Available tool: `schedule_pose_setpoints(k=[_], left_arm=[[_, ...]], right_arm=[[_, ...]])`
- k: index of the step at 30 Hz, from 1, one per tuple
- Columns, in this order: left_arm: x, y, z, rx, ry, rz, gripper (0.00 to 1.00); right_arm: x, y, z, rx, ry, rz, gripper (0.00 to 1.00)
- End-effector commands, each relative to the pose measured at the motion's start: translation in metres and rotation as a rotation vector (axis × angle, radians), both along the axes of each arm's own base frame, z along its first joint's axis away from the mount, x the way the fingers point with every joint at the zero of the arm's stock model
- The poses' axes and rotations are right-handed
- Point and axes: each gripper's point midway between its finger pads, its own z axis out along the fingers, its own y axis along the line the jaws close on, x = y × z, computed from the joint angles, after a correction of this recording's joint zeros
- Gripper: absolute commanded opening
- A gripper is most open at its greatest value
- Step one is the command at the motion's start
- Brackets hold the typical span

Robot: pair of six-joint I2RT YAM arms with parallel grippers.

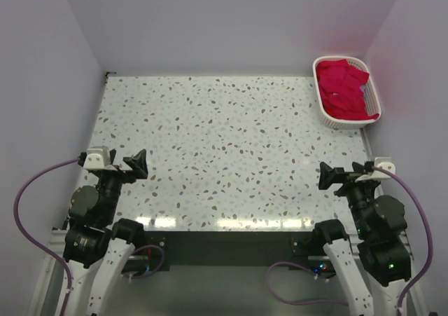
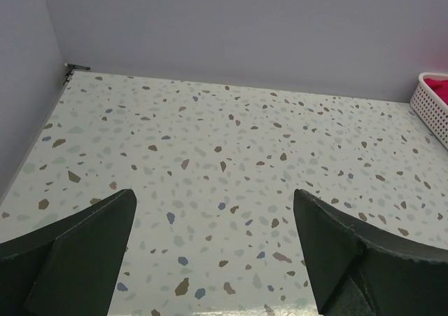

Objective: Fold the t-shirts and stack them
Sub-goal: Grab the tshirt from the pile

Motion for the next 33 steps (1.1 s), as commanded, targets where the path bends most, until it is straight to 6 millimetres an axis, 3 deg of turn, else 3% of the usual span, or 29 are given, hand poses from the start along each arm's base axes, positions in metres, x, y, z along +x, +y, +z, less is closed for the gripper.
schedule_pose_setpoints(k=[1,3,6,9,10,13,14,16,17,18,20,21,22,24,25,26,27,29,33], left_arm=[[0.002,-0.003,0.014,-0.022,-0.063,-0.011,1.00],[0.002,-0.001,0.014,-0.023,-0.065,-0.003,1.00],[0.002,-0.001,0.012,-0.025,-0.064,-0.003,1.00],[0.002,-0.002,0.012,-0.024,-0.067,-0.008,1.00],[0.001,-0.002,0.012,-0.025,-0.069,-0.008,1.00],[0.001,-0.003,0.012,-0.025,-0.072,-0.011,1.00],[0.000,-0.003,0.011,-0.025,-0.070,-0.012,1.00],[-0.001,-0.002,0.011,-0.027,-0.071,-0.009,1.00],[-0.001,-0.003,0.012,-0.028,-0.073,-0.011,1.00],[-0.001,-0.003,0.011,-0.028,-0.073,-0.014,1.00],[-0.002,-0.003,0.012,-0.029,-0.075,-0.015,1.00],[-0.002,-0.004,0.012,-0.030,-0.077,-0.020,1.00],[-0.002,-0.004,0.011,-0.029,-0.072,-0.020,1.00],[-0.002,-0.006,0.011,-0.029,-0.074,-0.026,1.00],[-0.002,-0.006,0.011,-0.029,-0.074,-0.026,1.00],[-0.002,-0.006,0.011,-0.029,-0.072,-0.026,1.00],[-0.002,-0.006,0.011,-0.029,-0.074,-0.026,1.00],[-0.001,-0.007,0.010,-0.028,-0.069,-0.031,1.00],[0.001,-0.009,0.008,-0.018,-0.057,-0.043,1.00]], right_arm=[[0.016,0.009,-0.002,0.009,-0.003,0.033,0.99],[0.028,0.020,-0.007,0.005,0.035,0.079,0.99],[0.050,0.034,0.003,0.066,0.024,0.118,0.99],[0.086,0.040,0.002,0.095,0.072,0.098,0.99],[0.106,0.043,-0.002,0.102,0.118,0.083,0.99],[0.149,0.022,-0.009,0.134,0.198,-0.116,0.99],[0.161,0.016,0.002,0.138,0.197,-0.169,0.99],[0.190,-0.002,-0.021,0.104,0.274,-0.325,0.99],[0.202,-0.008,-0.011,0.111,0.252,-0.367,0.99],[0.221,-0.012,-0.033,0.081,0.308,-0.406,0.99],[0.244,-0.027,-0.026,0.078,0.279,-0.489,0.98],[0.255,-0.033,-0.032,0.070,0.289,-0.511,0.97],[0.271,-0.038,-0.051,0.052,0.329,-0.538,0.94],[0.294,-0.058,-0.048,0.069,0.319,-0.594,0.93],[0.309,-0.064,-0.071,0.056,0.369,-0.614,0.93],[0.322,-0.077,-0.059,0.079,0.340,-0.639,0.93],[0.330,-0.083,-0.062,0.082,0.344,-0.652,0.93],[0.353,-0.104,-0.074,0.091,0.355,-0.688,0.93],[0.387,-0.124,-0.105,0.116,0.398,-0.689,0.92]])
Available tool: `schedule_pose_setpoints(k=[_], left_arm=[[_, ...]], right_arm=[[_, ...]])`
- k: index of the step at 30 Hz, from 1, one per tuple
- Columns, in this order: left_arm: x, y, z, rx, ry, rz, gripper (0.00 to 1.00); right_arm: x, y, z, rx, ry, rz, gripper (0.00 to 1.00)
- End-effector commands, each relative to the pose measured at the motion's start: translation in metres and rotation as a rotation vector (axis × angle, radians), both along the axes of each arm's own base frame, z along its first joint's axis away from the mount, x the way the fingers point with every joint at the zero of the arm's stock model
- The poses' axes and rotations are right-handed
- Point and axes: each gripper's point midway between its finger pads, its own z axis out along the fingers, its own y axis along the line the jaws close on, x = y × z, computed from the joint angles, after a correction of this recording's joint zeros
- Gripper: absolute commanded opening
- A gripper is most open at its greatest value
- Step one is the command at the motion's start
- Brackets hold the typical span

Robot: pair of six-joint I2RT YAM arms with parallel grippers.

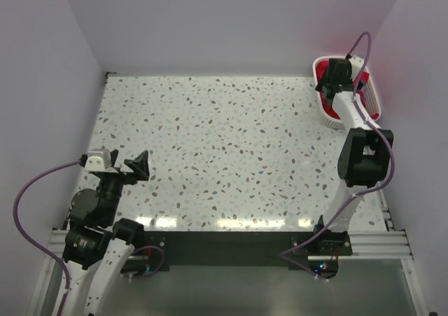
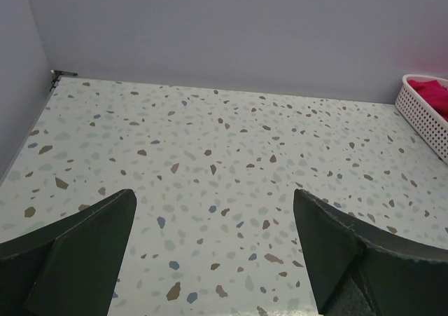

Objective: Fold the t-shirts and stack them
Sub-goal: Grab the tshirt from the pile

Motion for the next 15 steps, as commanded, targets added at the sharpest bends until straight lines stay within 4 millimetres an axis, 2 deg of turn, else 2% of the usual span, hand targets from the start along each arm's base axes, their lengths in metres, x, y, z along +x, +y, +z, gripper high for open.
schedule_pose_setpoints(k=[1,2,4,5,6,9,10,11,13,15], left_arm=[[0.005,-0.004,0.006,-0.004,-0.021,-0.014,1.00],[0.005,-0.005,0.006,-0.004,-0.021,-0.018,1.00],[0.006,-0.006,0.005,0.000,-0.013,-0.022,1.00],[0.007,-0.007,0.004,0.002,-0.008,-0.025,1.00],[0.007,-0.007,0.004,0.003,-0.005,-0.025,1.00],[0.010,-0.009,0.000,0.011,0.014,-0.031,1.00],[0.011,-0.010,-0.002,0.013,0.022,-0.036,1.00],[0.012,-0.010,-0.002,0.015,0.024,-0.036,1.00],[0.013,-0.011,-0.004,0.021,0.035,-0.039,1.00],[0.013,-0.011,-0.004,0.022,0.040,-0.040,1.00]], right_arm=[[0.035,-0.021,0.013,0.030,-0.106,-0.050,0.92],[0.043,-0.029,0.000,0.038,-0.093,-0.060,0.92],[0.052,-0.032,-0.014,0.063,-0.081,-0.046,0.92],[0.057,-0.038,-0.014,0.070,-0.090,-0.049,0.92],[0.060,-0.039,-0.028,0.080,-0.070,-0.045,0.91],[0.066,-0.040,-0.033,0.096,-0.063,-0.005,0.67],[0.065,-0.040,-0.032,0.085,-0.056,0.005,0.47],[0.063,-0.040,-0.029,0.079,-0.053,0.010,0.39],[0.059,-0.039,-0.007,0.049,-0.061,0.039,0.23],[0.050,-0.041,0.013,0.020,-0.052,0.046,0.13]])
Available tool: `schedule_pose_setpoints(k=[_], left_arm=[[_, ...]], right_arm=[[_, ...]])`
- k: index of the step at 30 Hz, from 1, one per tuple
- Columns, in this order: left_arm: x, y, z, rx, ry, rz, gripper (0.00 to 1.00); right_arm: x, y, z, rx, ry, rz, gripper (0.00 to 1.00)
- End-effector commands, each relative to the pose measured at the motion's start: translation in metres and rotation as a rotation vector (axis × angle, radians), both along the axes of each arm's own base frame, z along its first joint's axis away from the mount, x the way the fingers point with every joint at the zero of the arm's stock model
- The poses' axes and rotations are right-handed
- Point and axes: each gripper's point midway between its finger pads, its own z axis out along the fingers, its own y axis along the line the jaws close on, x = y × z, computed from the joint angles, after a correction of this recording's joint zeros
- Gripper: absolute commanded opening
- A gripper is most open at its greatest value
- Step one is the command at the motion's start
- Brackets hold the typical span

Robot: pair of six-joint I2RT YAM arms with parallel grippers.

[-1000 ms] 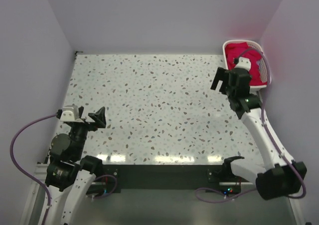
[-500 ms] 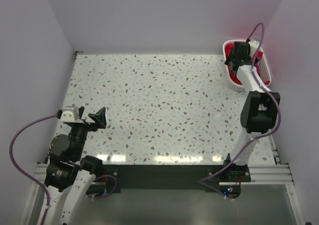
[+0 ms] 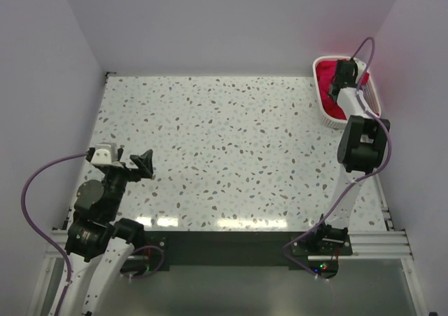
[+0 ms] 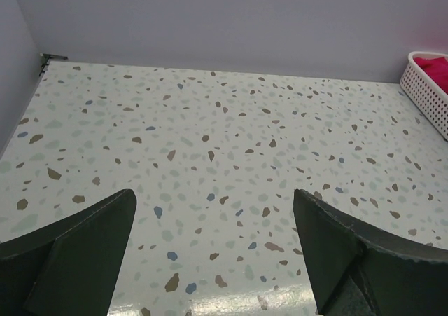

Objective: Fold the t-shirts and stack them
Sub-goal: Grab the tshirt from the pile, then move the tshirt to the center of the board

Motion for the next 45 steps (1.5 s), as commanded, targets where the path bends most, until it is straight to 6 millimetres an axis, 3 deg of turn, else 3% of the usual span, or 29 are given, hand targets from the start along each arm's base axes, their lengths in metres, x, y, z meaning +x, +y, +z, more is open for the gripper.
schedule_pose_setpoints(k=[1,3,4,8,12,14,15,18,19,21,24,25,27,28,29,30,31,32,33,34,35,36,37,38,39,41,42,43,45], left_arm=[[0.002,-0.005,0.008,0.001,-0.023,-0.024,1.00],[0.002,-0.005,0.008,0.000,-0.026,-0.022,1.00],[0.001,-0.004,0.009,-0.001,-0.027,-0.022,1.00],[0.000,-0.004,0.010,-0.005,-0.036,-0.021,1.00],[-0.002,-0.002,0.012,-0.009,-0.049,-0.018,1.00],[-0.003,-0.001,0.013,-0.013,-0.055,-0.013,1.00],[-0.004,-0.001,0.014,-0.014,-0.061,-0.015,1.00],[-0.006,0.000,0.017,-0.018,-0.072,-0.013,1.00],[-0.006,0.000,0.016,-0.018,-0.072,-0.013,1.00],[-0.007,-0.001,0.017,-0.019,-0.077,-0.016,1.00],[-0.007,-0.002,0.017,-0.019,-0.080,-0.024,1.00],[-0.007,-0.003,0.018,-0.019,-0.083,-0.027,1.00],[-0.007,-0.003,0.017,-0.018,-0.080,-0.030,1.00],[-0.007,-0.004,0.018,-0.019,-0.082,-0.031,1.00],[-0.006,-0.004,0.016,-0.018,-0.079,-0.031,1.00],[-0.005,-0.004,0.016,-0.018,-0.079,-0.031,1.00],[-0.004,-0.005,0.016,-0.017,-0.077,-0.033,1.00],[-0.003,-0.006,0.015,-0.018,-0.074,-0.036,1.00],[0.000,-0.007,0.013,-0.014,-0.063,-0.038,1.00],[0.001,-0.009,0.012,-0.013,-0.055,-0.048,1.00],[0.002,-0.011,0.012,-0.019,-0.047,-0.053,1.00],[0.006,-0.013,0.005,-0.019,-0.009,-0.055,1.00],[0.008,-0.015,0.004,-0.029,0.011,-0.060,1.00],[0.008,-0.018,0.008,-0.054,0.023,-0.071,1.00],[0.012,-0.025,0.001,-0.059,0.072,-0.095,1.00],[0.014,-0.035,0.002,-0.088,0.101,-0.132,1.00],[0.019,-0.041,-0.007,-0.098,0.154,-0.150,1.00],[0.020,-0.049,-0.011,-0.108,0.185,-0.182,1.00],[0.023,-0.067,-0.034,-0.144,0.307,-0.251,1.00]], right_arm=[[-0.001,0.002,0.107,-0.060,-0.170,0.036,0.03],[-0.016,0.000,0.131,-0.076,-0.189,0.016,0.00],[-0.026,0.002,0.158,-0.084,-0.233,0.017,0.00],[-0.054,0.011,0.225,-0.105,-0.337,0.052,0.00],[-0.086,0.037,0.287,-0.117,-0.421,0.142,0.00],[-0.098,0.064,0.305,-0.105,-0.443,0.243,0.00],[-0.115,0.074,0.329,-0.111,-0.491,0.277,0.00],[-0.149,0.115,0.362,-0.131,-0.548,0.440,0.00],[-0.158,0.147,0.365,-0.128,-0.549,0.569,0.00],[-0.181,0.175,0.378,-0.109,-0.587,0.698,0.00],[-0.205,0.240,0.370,0.041,-0.599,0.948,0.00],[-0.215,0.274,0.356,0.108,-0.577,1.037,0.00],[-0.223,0.313,0.345,0.159,-0.575,1.122,0.00],[-0.228,0.353,0.327,0.228,-0.549,1.195,0.00],[-0.228,0.371,0.316,0.249,-0.532,1.204,0.00],[-0.228,0.390,0.304,0.265,-0.510,1.213,0.06],[-0.244,0.429,0.292,0.302,-0.473,1.280,0.09],[-0.239,0.457,0.267,0.307,-0.413,1.301,0.15],[-0.239,0.476,0.255,0.302,-0.380,1.298,0.28],[-0.261,0.510,0.256,0.354,-0.364,1.358,0.34],[-0.260,0.536,0.228,0.359,-0.291,1.381,0.42],[-0.268,0.552,0.219,0.368,-0.260,1.408,0.56],[-0.286,0.569,0.224,0.368,-0.239,1.457,0.61],[-0.286,0.578,0.202,0.336,-0.177,1.453,0.66],[-0.286,0.579,0.200,0.317,-0.162,1.444,0.67],[-0.277,0.555,0.174,0.218,-0.084,1.345,0.69],[-0.274,0.539,0.177,0.182,-0.095,1.303,0.70],[-0.271,0.519,0.152,0.126,-0.040,1.269,0.70],[-0.268,0.488,0.137,0.066,-0.017,1.203,0.70]])
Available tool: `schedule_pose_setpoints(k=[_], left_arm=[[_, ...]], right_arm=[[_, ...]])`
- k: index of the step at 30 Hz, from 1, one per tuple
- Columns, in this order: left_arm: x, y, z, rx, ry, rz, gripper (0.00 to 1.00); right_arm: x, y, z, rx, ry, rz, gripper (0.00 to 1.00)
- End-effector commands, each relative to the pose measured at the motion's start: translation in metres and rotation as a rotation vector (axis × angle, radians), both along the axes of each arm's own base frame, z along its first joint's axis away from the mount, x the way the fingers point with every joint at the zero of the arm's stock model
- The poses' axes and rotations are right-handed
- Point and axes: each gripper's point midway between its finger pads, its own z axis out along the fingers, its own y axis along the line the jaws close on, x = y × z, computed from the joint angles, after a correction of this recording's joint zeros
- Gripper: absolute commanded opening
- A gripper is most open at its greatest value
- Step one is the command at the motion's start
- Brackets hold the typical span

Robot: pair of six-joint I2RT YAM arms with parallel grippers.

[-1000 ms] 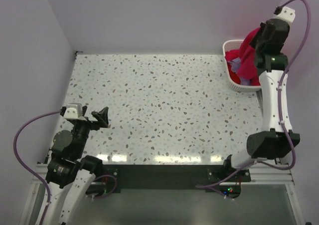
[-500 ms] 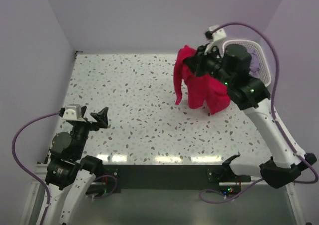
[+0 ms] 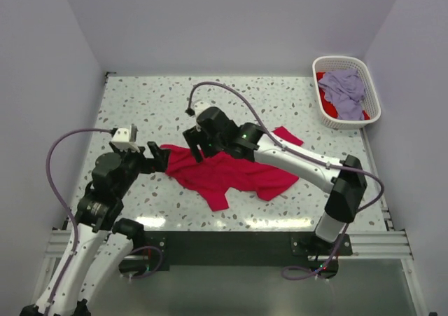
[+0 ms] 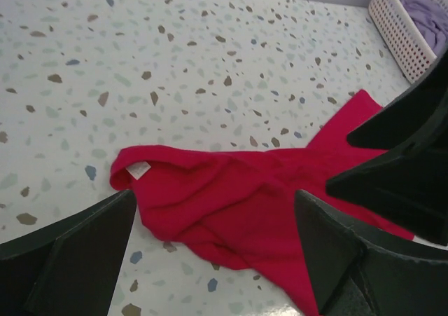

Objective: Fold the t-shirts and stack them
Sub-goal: Move the tshirt to the center of the board, then flatten the tshirt out

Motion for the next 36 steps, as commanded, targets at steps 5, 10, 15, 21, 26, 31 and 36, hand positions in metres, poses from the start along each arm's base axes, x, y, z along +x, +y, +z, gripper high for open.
schedule_pose_setpoints(k=[5,10,15,21,26,31,36], left_arm=[[-0.003,-0.068,-0.076,-0.220,0.384,-0.226,1.00],[-0.009,-0.095,-0.118,-0.268,0.527,-0.252,1.00],[0.004,-0.098,-0.154,-0.194,0.613,-0.121,1.00],[0.027,-0.077,-0.183,-0.198,0.606,0.080,0.77],[0.052,-0.050,-0.205,-0.234,0.640,0.177,0.66],[0.095,-0.024,-0.208,-0.288,0.633,0.267,0.49],[0.152,-0.013,-0.214,-0.229,0.670,0.295,0.45]], right_arm=[[0.009,-0.155,-0.029,-0.086,0.006,-0.304,0.67],[-0.009,-0.209,-0.084,-0.101,0.130,-0.375,0.65],[-0.013,-0.233,-0.117,-0.119,0.207,-0.432,0.63],[-0.015,-0.246,-0.155,-0.142,0.304,-0.486,0.54],[-0.013,-0.248,-0.170,-0.130,0.344,-0.516,0.46],[-0.006,-0.257,-0.187,-0.122,0.392,-0.584,0.31],[0.010,-0.263,-0.201,-0.083,0.430,-0.668,0.29]])
